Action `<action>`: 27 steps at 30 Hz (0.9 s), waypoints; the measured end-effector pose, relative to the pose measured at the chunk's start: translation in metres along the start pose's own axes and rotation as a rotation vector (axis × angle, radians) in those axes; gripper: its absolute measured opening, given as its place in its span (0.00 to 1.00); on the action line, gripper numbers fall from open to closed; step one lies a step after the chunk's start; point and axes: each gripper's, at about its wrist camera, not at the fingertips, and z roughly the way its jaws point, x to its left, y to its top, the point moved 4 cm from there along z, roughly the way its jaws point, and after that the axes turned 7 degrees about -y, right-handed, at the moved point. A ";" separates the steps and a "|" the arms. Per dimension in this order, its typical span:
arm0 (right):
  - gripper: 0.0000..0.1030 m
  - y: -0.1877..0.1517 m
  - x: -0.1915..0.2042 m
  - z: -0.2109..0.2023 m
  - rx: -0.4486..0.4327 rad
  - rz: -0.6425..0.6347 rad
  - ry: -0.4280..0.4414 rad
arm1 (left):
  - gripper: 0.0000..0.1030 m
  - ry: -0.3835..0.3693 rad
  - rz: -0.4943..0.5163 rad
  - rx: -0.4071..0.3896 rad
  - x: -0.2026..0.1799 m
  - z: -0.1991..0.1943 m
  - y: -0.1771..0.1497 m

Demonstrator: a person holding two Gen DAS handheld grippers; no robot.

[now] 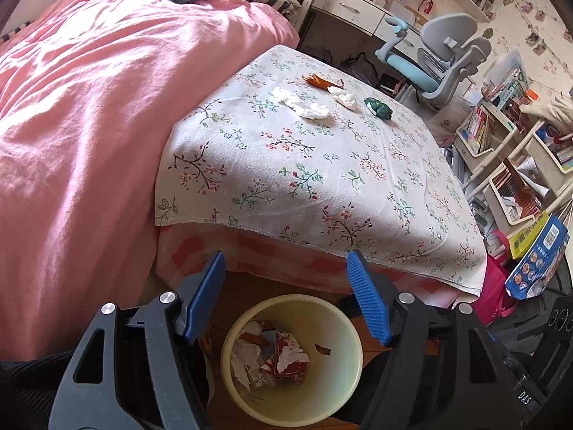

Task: Collect trash
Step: 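Move both open tools from the wastebasket back over the table, then grasp the green knitted toy with the right tool while the left tool grasps a white tissue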

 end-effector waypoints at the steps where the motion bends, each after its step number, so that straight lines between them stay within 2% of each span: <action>1: 0.74 0.000 0.001 0.001 0.002 -0.002 0.001 | 0.66 0.003 0.007 0.000 -0.001 0.000 0.000; 7: 0.74 0.002 0.005 0.001 -0.002 -0.011 0.009 | 0.66 0.004 0.041 -0.024 -0.008 -0.006 0.005; 12: 0.74 0.023 0.012 -0.005 -0.034 -0.034 0.032 | 0.73 -0.021 0.100 -0.076 -0.023 -0.017 0.028; 18: 0.74 0.092 0.015 0.001 -0.100 -0.110 0.010 | 0.76 -0.018 0.156 -0.096 -0.028 -0.009 0.081; 20: 0.74 0.116 0.012 0.008 -0.122 -0.123 -0.005 | 0.77 -0.010 0.178 -0.079 -0.025 0.003 0.099; 27: 0.74 0.179 -0.001 0.064 -0.115 -0.155 -0.068 | 0.77 0.018 0.204 -0.025 -0.018 0.055 0.141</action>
